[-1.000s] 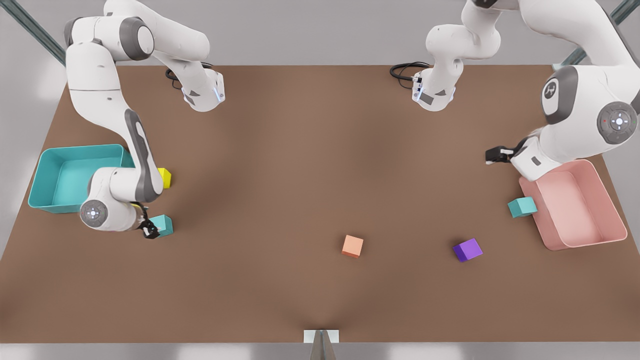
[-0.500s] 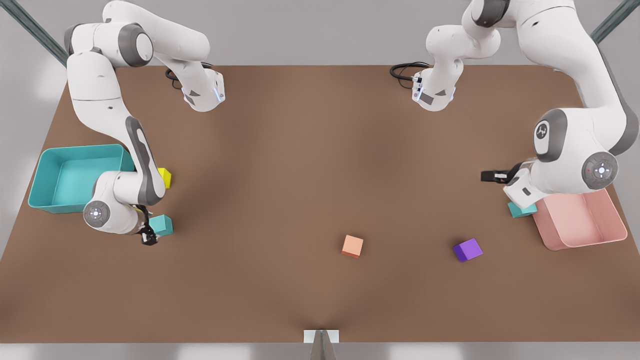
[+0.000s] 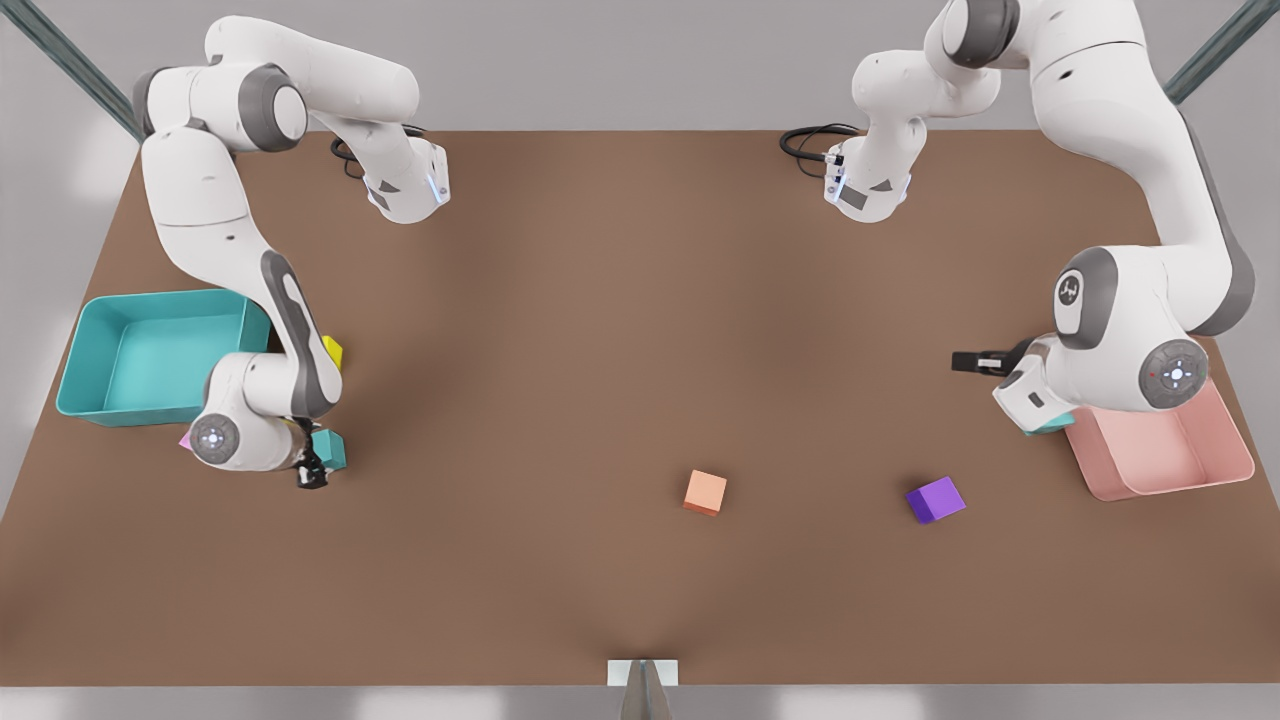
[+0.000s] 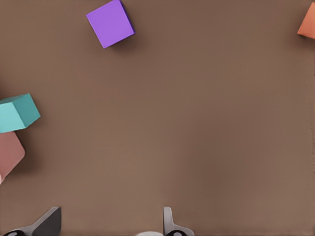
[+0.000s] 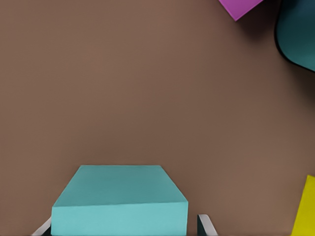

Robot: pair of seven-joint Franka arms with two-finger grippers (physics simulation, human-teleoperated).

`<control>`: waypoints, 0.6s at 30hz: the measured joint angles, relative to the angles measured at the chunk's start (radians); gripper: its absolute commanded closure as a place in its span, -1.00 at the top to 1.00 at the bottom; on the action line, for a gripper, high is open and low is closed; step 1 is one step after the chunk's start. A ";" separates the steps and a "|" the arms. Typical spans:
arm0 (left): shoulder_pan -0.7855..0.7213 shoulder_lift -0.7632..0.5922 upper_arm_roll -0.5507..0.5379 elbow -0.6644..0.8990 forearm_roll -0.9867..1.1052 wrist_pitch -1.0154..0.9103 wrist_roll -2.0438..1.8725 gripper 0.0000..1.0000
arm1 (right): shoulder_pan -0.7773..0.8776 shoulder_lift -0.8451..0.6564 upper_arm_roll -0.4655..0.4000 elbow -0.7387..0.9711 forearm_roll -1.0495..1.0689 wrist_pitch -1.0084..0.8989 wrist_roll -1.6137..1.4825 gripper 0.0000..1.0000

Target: Stack the two blue cubes on top of each other

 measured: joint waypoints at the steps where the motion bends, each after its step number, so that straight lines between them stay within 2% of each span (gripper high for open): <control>1: -0.001 0.001 -0.001 -0.001 -0.001 -0.002 0.000 1.00 | 0.000 0.003 0.000 -0.001 0.000 0.001 0.001 1.00; 10: 0.002 -0.002 -0.006 0.004 -0.002 -0.008 0.001 1.00 | 0.001 0.018 0.002 -0.003 0.051 0.007 -0.005 1.00; 11: 0.003 -0.002 -0.007 0.005 -0.002 -0.008 0.001 1.00 | 0.001 0.018 0.002 -0.004 0.054 0.007 -0.010 0.92; 12: 0.004 -0.002 -0.008 0.005 -0.001 -0.007 0.000 1.00 | 0.001 0.018 0.002 -0.005 0.056 0.007 -0.015 0.56; 13: 0.004 -0.001 -0.008 0.006 0.000 -0.007 0.000 1.00 | 0.001 0.017 0.003 -0.004 0.059 0.006 -0.024 0.37; 15: 0.004 -0.001 -0.008 0.006 0.000 -0.006 0.000 1.00 | -0.001 0.015 0.004 -0.001 0.065 0.005 -0.042 0.19; 18: 0.004 -0.001 -0.008 0.006 0.001 -0.006 0.000 1.00 | -0.001 0.010 0.006 0.013 0.083 -0.004 -0.069 0.17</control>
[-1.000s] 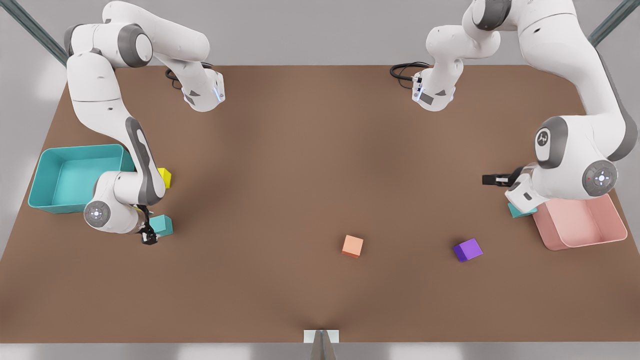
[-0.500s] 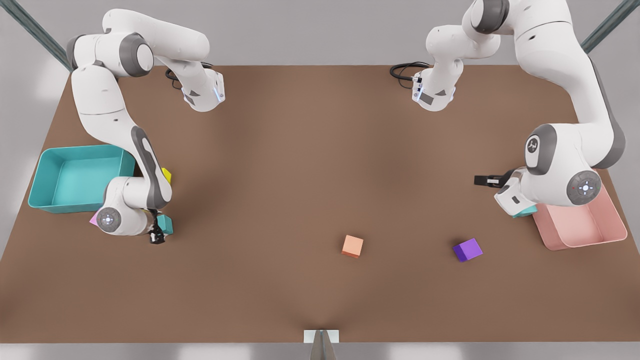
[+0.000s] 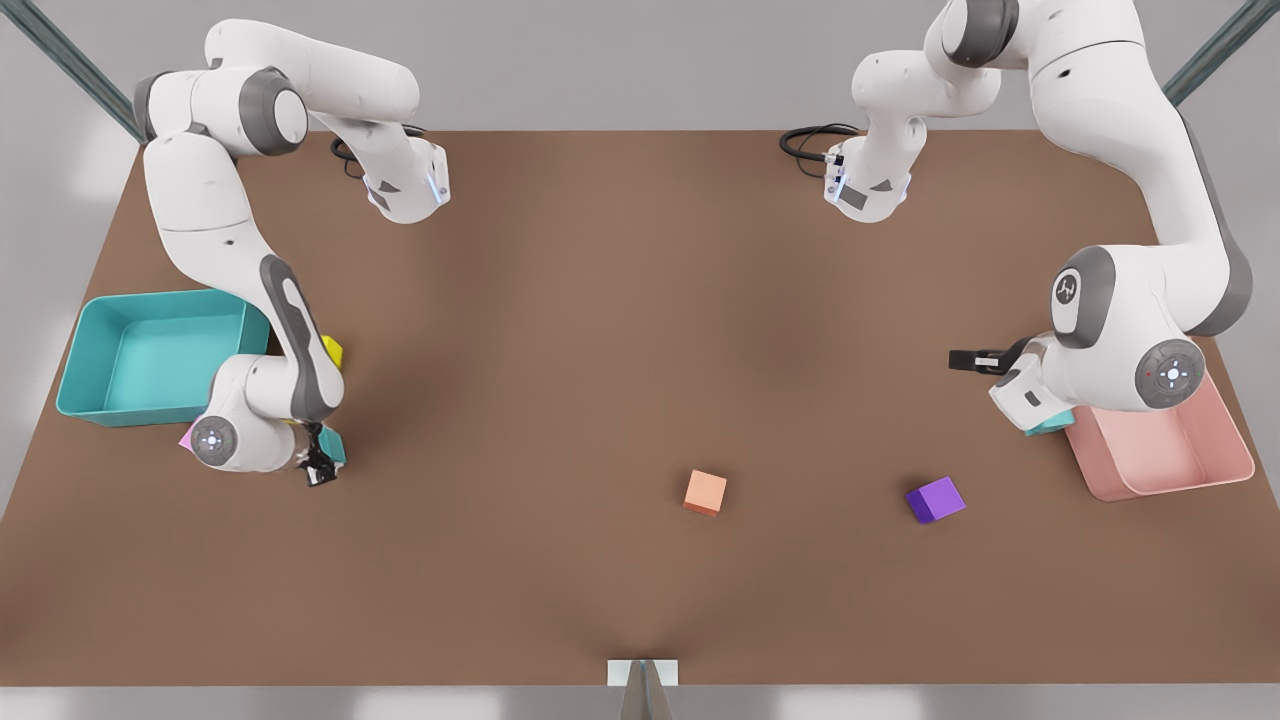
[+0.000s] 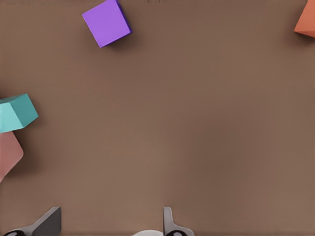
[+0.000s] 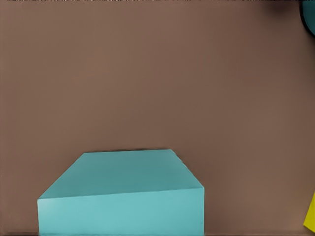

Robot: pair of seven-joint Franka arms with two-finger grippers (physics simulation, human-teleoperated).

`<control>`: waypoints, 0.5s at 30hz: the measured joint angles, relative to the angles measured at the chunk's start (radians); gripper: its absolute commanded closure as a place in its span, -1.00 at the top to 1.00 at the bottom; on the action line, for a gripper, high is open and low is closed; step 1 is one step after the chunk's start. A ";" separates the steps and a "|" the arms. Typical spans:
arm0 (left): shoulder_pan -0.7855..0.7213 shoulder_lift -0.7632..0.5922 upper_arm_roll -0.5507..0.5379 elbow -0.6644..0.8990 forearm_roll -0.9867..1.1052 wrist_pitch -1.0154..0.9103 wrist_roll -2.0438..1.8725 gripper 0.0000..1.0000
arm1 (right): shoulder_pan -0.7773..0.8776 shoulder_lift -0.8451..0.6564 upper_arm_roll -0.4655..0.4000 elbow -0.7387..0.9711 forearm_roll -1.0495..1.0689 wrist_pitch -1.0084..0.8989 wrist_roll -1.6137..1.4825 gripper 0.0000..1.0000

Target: Stack the two blue cubes on top of each other

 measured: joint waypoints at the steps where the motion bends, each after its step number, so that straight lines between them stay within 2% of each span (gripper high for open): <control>1: 0.000 0.000 0.000 0.000 0.000 0.000 0.000 1.00 | 0.000 -0.006 0.009 0.022 0.013 -0.014 -0.008 0.17; 3: 0.000 -0.002 0.000 0.000 0.000 0.000 0.000 1.00 | 0.000 -0.028 0.051 0.057 0.042 -0.050 -0.023 0.18; 8: 0.048 -0.002 -0.003 0.000 0.002 0.019 0.000 1.00 | 0.101 -0.097 0.242 0.062 0.105 -0.119 -0.025 0.20; 10: 0.066 -0.064 -0.037 -0.152 0.004 0.090 0.014 1.00 | 0.181 -0.101 0.296 0.066 0.113 -0.135 -0.004 0.20; 13: 0.166 -0.114 -0.047 -0.424 0.003 0.267 0.141 1.00 | 0.328 -0.076 0.312 0.077 0.137 -0.126 0.040 0.21; 15: 0.222 -0.087 -0.045 -0.484 0.008 0.392 0.275 1.00 | 0.408 -0.045 0.314 0.090 0.149 -0.098 0.076 0.22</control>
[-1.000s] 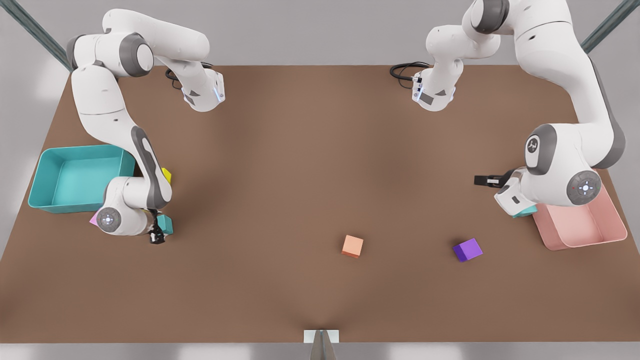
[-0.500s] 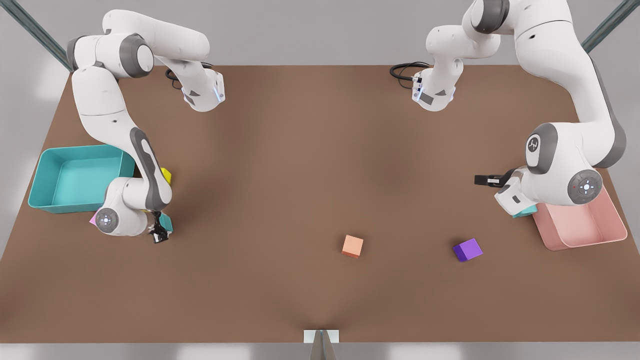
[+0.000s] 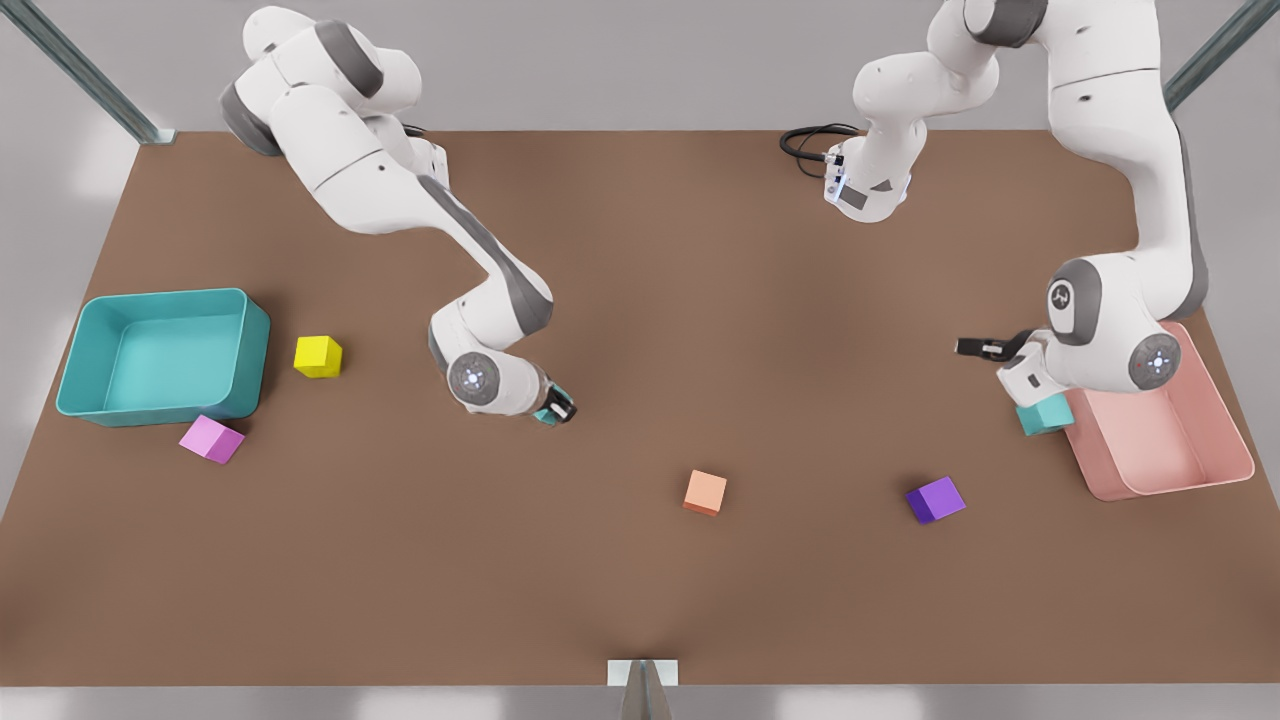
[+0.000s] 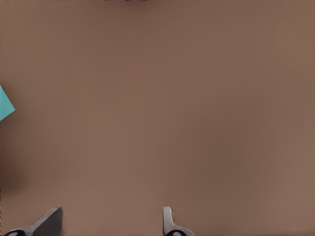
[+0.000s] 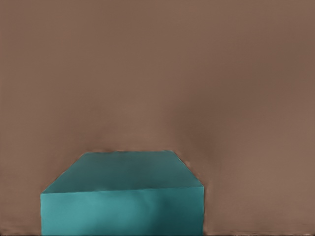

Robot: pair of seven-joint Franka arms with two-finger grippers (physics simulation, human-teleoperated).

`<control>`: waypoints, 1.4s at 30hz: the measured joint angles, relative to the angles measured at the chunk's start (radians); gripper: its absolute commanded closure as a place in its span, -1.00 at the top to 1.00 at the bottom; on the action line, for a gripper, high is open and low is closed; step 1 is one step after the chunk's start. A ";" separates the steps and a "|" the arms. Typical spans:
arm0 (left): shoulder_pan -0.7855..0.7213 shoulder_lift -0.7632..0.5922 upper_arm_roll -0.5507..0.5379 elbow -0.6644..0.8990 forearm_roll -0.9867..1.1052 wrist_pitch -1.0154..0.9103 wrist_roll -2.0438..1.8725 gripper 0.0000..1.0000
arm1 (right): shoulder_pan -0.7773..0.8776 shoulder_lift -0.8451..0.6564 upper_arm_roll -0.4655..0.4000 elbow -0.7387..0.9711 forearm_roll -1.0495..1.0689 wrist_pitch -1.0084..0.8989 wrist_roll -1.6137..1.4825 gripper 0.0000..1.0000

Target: Stack the two blue cubes on top of each other

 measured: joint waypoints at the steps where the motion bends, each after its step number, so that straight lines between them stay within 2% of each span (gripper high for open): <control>1: 0.021 0.015 0.002 -0.011 0.012 0.058 0.069 1.00 | 0.030 0.018 0.000 0.008 0.004 0.017 0.019 0.23; 9: 0.104 0.093 0.027 -0.023 0.053 0.342 0.611 1.00 | 0.203 0.197 -0.011 0.138 0.012 0.195 0.168 0.29; 10: 0.107 0.094 0.028 -0.022 0.053 0.365 0.668 1.00 | 0.216 0.204 -0.019 0.143 0.011 0.213 0.184 0.82; 11: 0.113 0.101 0.028 -0.022 0.052 0.388 0.721 1.00 | 0.246 0.209 -0.051 0.154 0.010 0.228 0.202 0.99; 16: 0.148 0.166 0.028 -0.022 0.056 0.491 0.968 1.00 | 0.292 0.221 -0.100 0.166 0.008 0.282 0.276 0.99; 23: 0.170 0.202 0.043 -0.019 0.058 0.561 1.267 1.00 | 0.177 0.158 -0.081 0.165 0.005 0.261 0.345 0.99; 25: 0.175 0.209 0.046 -0.019 0.057 0.577 1.333 1.00 | 0.094 0.143 -0.049 0.239 0.005 0.182 0.347 0.99; 28: 0.186 0.239 0.047 -0.018 0.054 0.608 1.419 1.00 | -0.031 0.139 -0.048 0.356 -0.012 0.020 0.303 0.99; 32: 0.189 0.265 0.047 -0.018 0.051 0.644 1.514 1.00 | -0.217 0.129 -0.139 0.431 -0.149 -0.140 0.105 1.00; 35: 0.192 0.276 0.047 -0.017 0.051 0.666 1.572 1.00 | -0.322 -0.040 -0.146 0.441 -0.189 -0.241 -0.108 1.00; 39: 0.200 0.283 0.047 -0.016 0.040 0.685 1.634 1.00 | -0.271 -0.388 -0.164 0.332 -0.203 -0.391 -0.344 1.00; 42: 0.209 0.295 0.062 -0.016 0.024 0.695 1.643 1.00 | -0.168 -0.437 -0.236 0.275 -0.191 -0.454 -0.486 1.00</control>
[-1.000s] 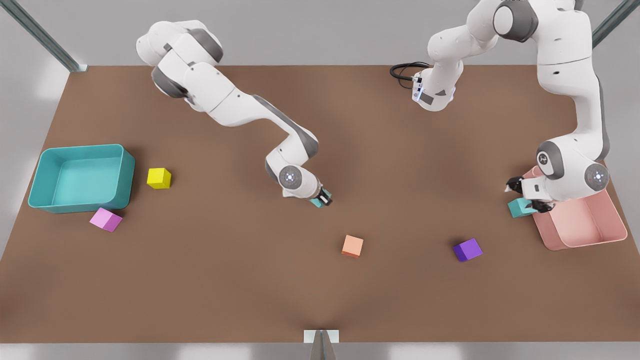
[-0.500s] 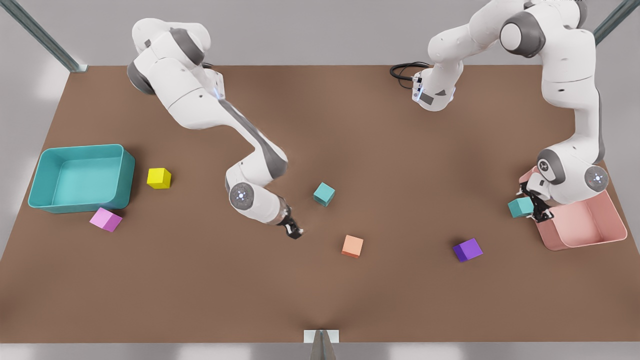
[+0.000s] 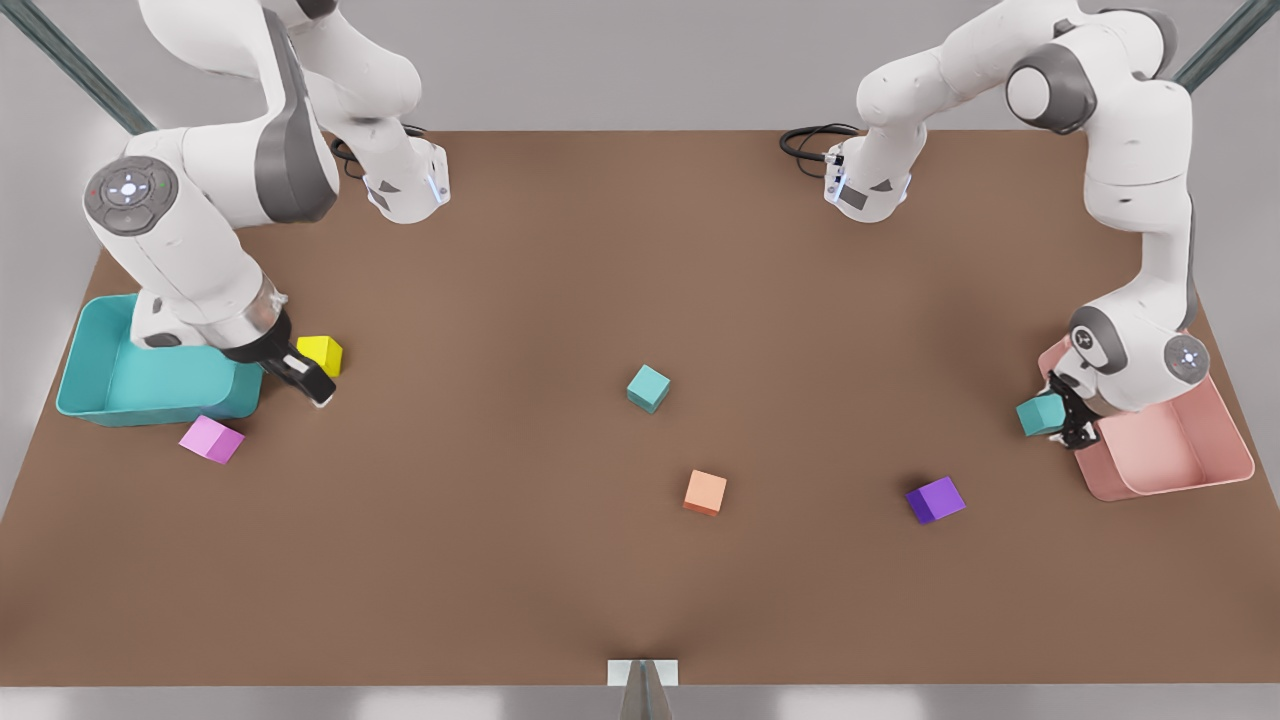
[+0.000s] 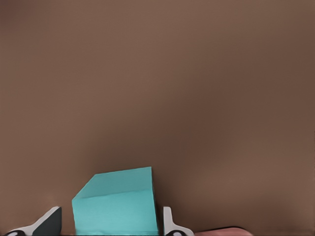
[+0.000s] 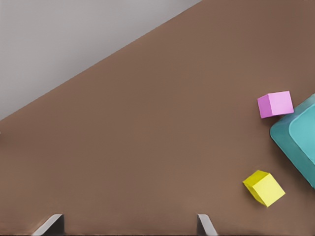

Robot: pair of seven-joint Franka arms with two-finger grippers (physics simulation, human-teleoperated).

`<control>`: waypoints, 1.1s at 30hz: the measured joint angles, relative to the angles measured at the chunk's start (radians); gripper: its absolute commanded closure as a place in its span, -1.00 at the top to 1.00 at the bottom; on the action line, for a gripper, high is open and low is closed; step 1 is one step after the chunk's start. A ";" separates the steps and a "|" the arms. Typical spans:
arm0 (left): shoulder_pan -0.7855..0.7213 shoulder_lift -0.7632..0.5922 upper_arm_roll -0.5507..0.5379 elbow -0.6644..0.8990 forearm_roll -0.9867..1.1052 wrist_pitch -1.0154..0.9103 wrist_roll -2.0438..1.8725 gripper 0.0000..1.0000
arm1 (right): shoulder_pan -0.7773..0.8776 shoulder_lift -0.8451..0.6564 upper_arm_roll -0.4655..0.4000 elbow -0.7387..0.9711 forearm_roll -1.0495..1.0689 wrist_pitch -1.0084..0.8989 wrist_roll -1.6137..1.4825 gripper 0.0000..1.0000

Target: Stack the two blue cubes on top of each other

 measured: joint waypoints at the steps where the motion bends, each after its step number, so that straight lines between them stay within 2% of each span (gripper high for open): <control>1: 0.000 0.003 0.003 0.000 -0.003 0.002 -0.003 1.00 | 0.005 0.006 -0.005 -0.003 0.004 -0.016 -0.041 1.00; 10: -0.003 0.044 0.006 -0.003 -0.013 0.009 -0.065 1.00 | -0.001 0.016 -0.015 0.010 0.013 -0.087 -0.325 1.00; 11: -0.003 0.048 0.006 -0.003 -0.014 0.010 -0.072 0.94 | 0.000 0.016 -0.014 0.010 0.013 -0.092 -0.349 1.00; 12: -0.003 0.049 0.006 -0.002 -0.014 0.011 -0.079 0.47 | 0.001 0.016 -0.014 0.010 0.013 -0.096 -0.372 1.00; 13: -0.004 0.049 0.006 -0.002 -0.014 0.012 -0.085 0.18 | 0.001 0.017 -0.014 0.011 0.012 -0.099 -0.393 1.00; 14: -0.005 0.047 0.006 -0.002 -0.016 0.013 -0.091 -0.20 | 0.000 0.016 -0.015 0.012 0.014 -0.103 -0.413 1.00; 15: -0.006 0.045 0.006 -0.002 -0.018 0.017 -0.096 -0.39 | -0.001 0.015 -0.015 0.015 0.013 -0.106 -0.432 1.00; 16: -0.006 0.043 0.006 -0.003 -0.021 0.020 -0.101 -0.46 | -0.003 0.015 -0.015 0.017 0.015 -0.111 -0.451 1.00; 21: -0.094 -0.058 0.006 -0.003 -0.025 -0.033 -0.172 -0.45 | 0.001 0.029 -0.013 0.032 0.012 -0.128 -0.528 1.00; 23: -0.204 -0.140 0.006 -0.004 -0.024 -0.091 -0.243 -0.41 | -0.001 0.032 -0.014 0.037 0.011 -0.132 -0.553 1.00; 25: -0.395 -0.220 0.004 0.003 -0.021 -0.165 -0.362 -0.40 | -0.004 0.035 -0.015 0.039 0.010 -0.135 -0.576 1.00; 27: -0.505 -0.232 -0.098 0.033 -0.017 -0.226 -0.515 -0.39 | -0.004 0.036 -0.017 0.041 0.010 -0.137 -0.597 1.00; 30: -0.553 -0.216 -0.350 0.063 -0.008 -0.288 -0.769 -0.34 | -0.005 0.036 -0.017 0.041 0.009 -0.139 -0.623 1.00; 33: -0.686 -0.114 -0.429 0.183 0.012 -0.326 -1.035 -0.34 | -0.005 0.036 -0.018 0.041 0.010 -0.143 -0.646 1.00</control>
